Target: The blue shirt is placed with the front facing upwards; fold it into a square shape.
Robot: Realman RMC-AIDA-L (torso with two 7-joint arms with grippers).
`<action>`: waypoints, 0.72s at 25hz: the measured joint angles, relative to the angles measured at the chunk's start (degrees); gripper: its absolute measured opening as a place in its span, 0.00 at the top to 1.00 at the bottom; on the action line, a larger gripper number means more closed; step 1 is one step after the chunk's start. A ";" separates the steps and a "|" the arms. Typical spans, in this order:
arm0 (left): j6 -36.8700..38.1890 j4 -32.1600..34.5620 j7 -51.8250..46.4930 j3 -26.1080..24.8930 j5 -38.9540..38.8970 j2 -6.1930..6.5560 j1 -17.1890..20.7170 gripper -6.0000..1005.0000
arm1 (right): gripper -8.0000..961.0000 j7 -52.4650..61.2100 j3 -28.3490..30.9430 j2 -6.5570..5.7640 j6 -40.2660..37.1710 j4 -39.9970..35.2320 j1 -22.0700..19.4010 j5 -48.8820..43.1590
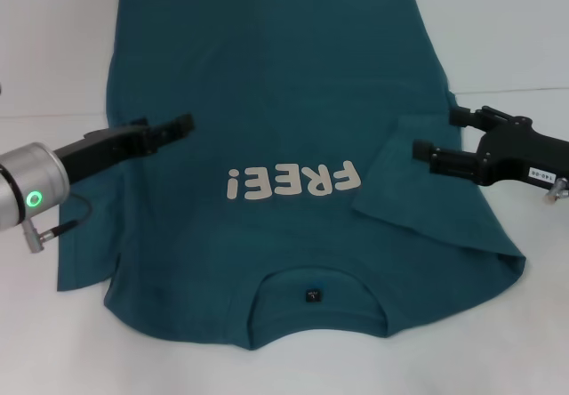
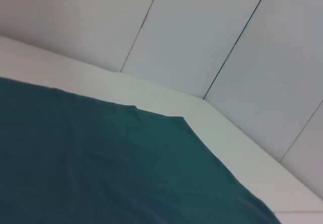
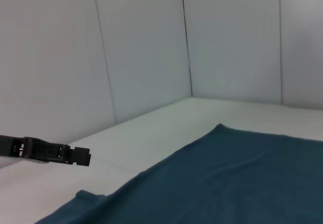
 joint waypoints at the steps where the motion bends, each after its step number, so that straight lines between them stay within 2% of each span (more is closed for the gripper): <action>1: 0.26 -0.92 0.02 0.39 0.19 0.06 0.53 0.10 | 0.02 1.82 -0.50 0.16 0.12 -1.04 0.13 -0.59; 5: 1.13 -5.27 -0.58 3.24 0.56 0.01 3.05 0.10 | 0.02 8.49 -2.42 -0.40 -0.56 -3.00 2.04 -6.51; 11: 5.01 -7.65 -1.15 4.69 1.12 0.72 4.83 0.10 | 0.02 13.80 -2.65 -0.07 -6.90 -10.58 4.02 -19.34; 15: 9.86 -9.71 -2.10 4.71 5.38 1.14 5.37 0.10 | 0.02 16.63 -2.44 -1.51 -13.89 -13.24 5.31 -23.61; 18: 10.53 -11.51 -5.21 4.70 10.55 1.02 5.53 0.10 | 0.02 16.83 -2.14 -2.16 -18.83 -14.86 5.29 -24.06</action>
